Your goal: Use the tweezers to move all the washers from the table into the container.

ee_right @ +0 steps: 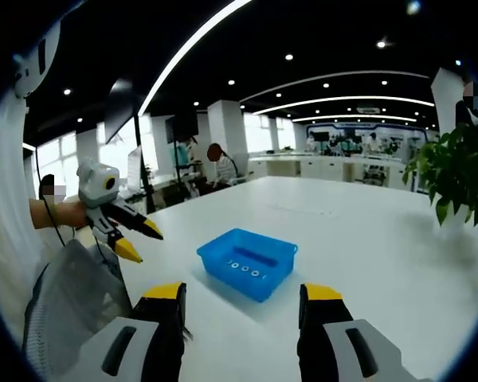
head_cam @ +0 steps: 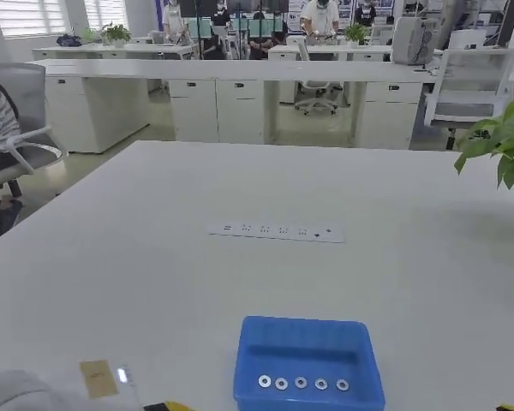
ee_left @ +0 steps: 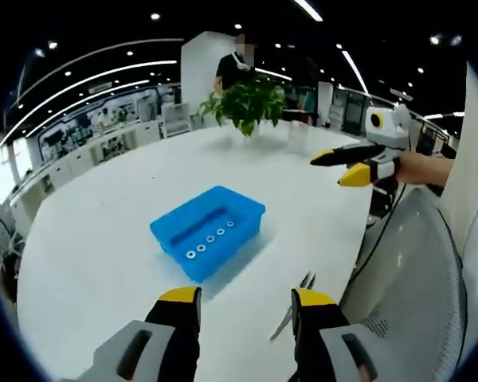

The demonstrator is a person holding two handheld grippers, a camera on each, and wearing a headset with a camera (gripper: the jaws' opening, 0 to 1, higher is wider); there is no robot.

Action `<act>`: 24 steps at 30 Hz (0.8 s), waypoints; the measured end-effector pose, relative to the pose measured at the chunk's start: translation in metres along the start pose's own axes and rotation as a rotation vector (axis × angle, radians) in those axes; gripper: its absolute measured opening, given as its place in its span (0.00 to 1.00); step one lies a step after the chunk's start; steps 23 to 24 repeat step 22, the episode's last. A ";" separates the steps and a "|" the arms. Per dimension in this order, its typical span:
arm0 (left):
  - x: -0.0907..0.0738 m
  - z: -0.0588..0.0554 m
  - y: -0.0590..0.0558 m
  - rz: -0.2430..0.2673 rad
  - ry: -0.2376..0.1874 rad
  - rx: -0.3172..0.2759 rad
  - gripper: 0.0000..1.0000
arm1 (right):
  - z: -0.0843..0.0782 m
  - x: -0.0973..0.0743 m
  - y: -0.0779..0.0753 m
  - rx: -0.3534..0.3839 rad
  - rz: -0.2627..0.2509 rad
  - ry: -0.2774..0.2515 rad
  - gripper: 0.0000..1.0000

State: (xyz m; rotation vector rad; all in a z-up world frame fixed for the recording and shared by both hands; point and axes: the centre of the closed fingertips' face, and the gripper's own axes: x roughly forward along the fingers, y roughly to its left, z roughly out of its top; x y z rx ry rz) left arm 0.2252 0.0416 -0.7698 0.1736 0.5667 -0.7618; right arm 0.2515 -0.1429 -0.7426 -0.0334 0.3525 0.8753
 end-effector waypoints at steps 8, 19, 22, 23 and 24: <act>-0.024 0.025 0.018 0.134 -0.213 -0.076 0.64 | 0.012 -0.011 -0.014 0.040 -0.071 -0.068 0.64; -0.063 0.059 0.048 0.282 -0.569 -0.248 0.95 | 0.023 -0.020 -0.024 0.038 -0.145 -0.133 0.77; -0.068 0.061 0.052 0.311 -0.587 -0.250 0.97 | 0.026 -0.021 -0.026 0.026 -0.165 -0.141 0.82; -0.068 0.061 0.052 0.311 -0.587 -0.250 0.97 | 0.026 -0.021 -0.026 0.026 -0.165 -0.141 0.82; -0.068 0.061 0.052 0.311 -0.587 -0.250 0.97 | 0.026 -0.021 -0.026 0.026 -0.165 -0.141 0.82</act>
